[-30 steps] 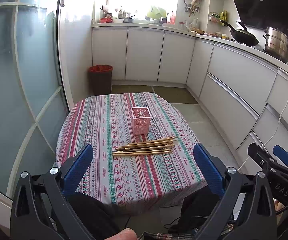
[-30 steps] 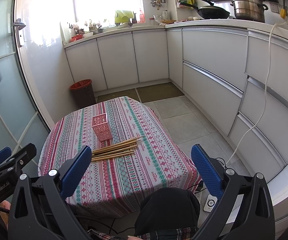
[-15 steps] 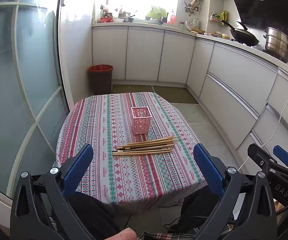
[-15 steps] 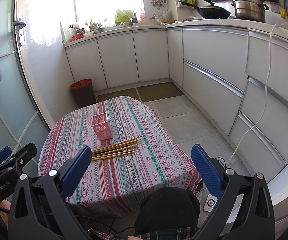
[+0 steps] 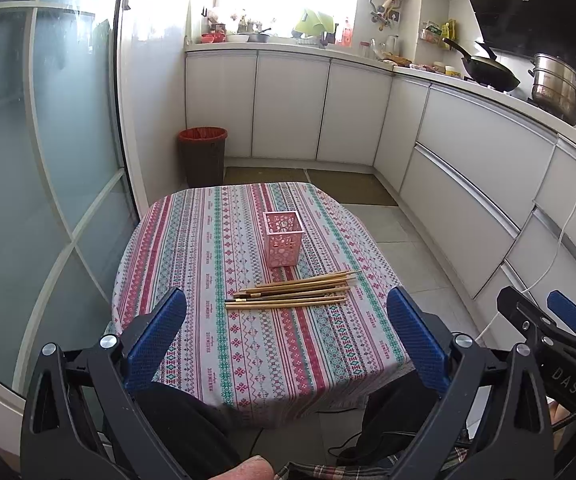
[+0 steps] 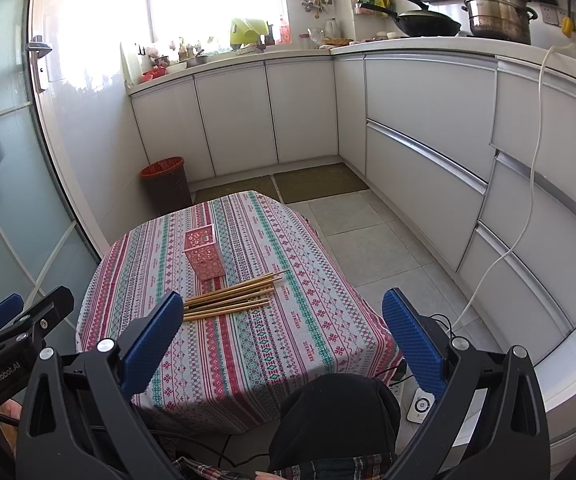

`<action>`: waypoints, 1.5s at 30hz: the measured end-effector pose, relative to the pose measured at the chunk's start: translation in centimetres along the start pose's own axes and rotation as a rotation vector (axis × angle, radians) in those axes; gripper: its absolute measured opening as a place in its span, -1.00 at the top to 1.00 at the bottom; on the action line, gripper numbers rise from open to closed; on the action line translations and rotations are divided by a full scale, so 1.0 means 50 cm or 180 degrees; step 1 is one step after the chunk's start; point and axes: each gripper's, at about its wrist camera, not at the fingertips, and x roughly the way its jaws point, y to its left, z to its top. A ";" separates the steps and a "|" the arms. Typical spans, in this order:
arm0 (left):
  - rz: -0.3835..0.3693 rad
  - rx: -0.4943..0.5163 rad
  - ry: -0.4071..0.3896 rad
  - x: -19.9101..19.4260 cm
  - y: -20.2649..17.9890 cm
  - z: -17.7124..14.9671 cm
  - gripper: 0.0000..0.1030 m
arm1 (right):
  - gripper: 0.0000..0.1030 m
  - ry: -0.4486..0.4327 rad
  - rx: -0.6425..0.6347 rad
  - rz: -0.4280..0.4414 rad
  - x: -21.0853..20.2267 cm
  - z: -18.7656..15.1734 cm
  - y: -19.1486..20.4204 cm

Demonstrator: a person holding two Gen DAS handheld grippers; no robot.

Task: Organize utensils
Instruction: 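Lower the left tool onto the chopstick pile and close on one chopstick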

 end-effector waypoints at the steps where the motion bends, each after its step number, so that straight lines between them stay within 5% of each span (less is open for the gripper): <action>1: 0.0002 -0.0002 0.0005 0.001 0.000 0.000 -0.87 | -0.88 0.0006 0.0001 0.0001 0.002 0.000 0.001; 6: 0.0012 -0.0015 0.0099 0.015 -0.001 0.005 -0.87 | -0.88 0.0014 0.0022 0.0020 0.011 0.001 -0.002; 9: -0.0069 -0.0094 0.0385 0.063 0.011 0.003 -0.87 | -0.88 -0.0010 0.0100 0.0140 0.024 0.004 -0.011; 15: -0.0291 -0.0502 0.1614 0.289 0.060 -0.063 -0.87 | -0.88 0.0500 0.0641 0.0777 0.122 0.000 -0.081; 19: -0.0329 -0.0231 0.2318 0.444 0.029 -0.114 -0.86 | -0.88 0.0813 0.1031 0.0948 0.206 -0.023 -0.138; 22: -0.0481 0.0126 0.2296 0.505 -0.039 -0.081 -0.86 | -0.88 0.0906 0.1238 0.1047 0.260 -0.029 -0.179; 25: -0.0741 0.0401 0.1928 0.547 -0.127 0.009 -0.87 | -0.88 0.0981 0.1558 0.1244 0.314 -0.031 -0.219; 27: -0.0907 0.0864 0.1734 0.596 -0.203 0.059 -0.87 | -0.88 0.1026 0.1705 0.1281 0.347 -0.030 -0.242; 29: -0.0825 0.1447 0.2099 0.688 -0.264 0.049 -0.87 | -0.88 0.1079 0.1725 0.1191 0.375 -0.030 -0.256; 30: -0.0601 0.1568 0.2225 0.738 -0.276 0.039 -0.84 | -0.88 0.1120 0.1718 0.1144 0.389 -0.030 -0.263; 32: -0.0551 0.1669 0.2225 0.806 -0.282 0.033 -0.73 | -0.88 0.1192 0.1725 0.1084 0.416 -0.034 -0.274; 33: -0.0580 0.1683 0.2266 0.831 -0.282 0.031 -0.54 | -0.88 0.1225 0.1734 0.1053 0.429 -0.038 -0.280; 34: -0.0600 0.1685 0.2350 0.849 -0.280 0.032 -0.12 | -0.88 0.1258 0.1732 0.1028 0.442 -0.041 -0.284; 36: -0.0676 0.1776 0.2659 0.901 -0.292 0.023 0.27 | -0.88 0.1328 0.1709 0.0998 0.467 -0.046 -0.289; 39: -0.0645 0.2200 0.2680 0.930 -0.314 0.013 0.27 | -0.88 0.1394 0.1660 0.1008 0.503 -0.049 -0.289; 45: -0.0789 0.2520 0.2691 0.962 -0.352 0.004 0.28 | -0.88 0.1527 0.1646 0.1038 0.549 -0.060 -0.282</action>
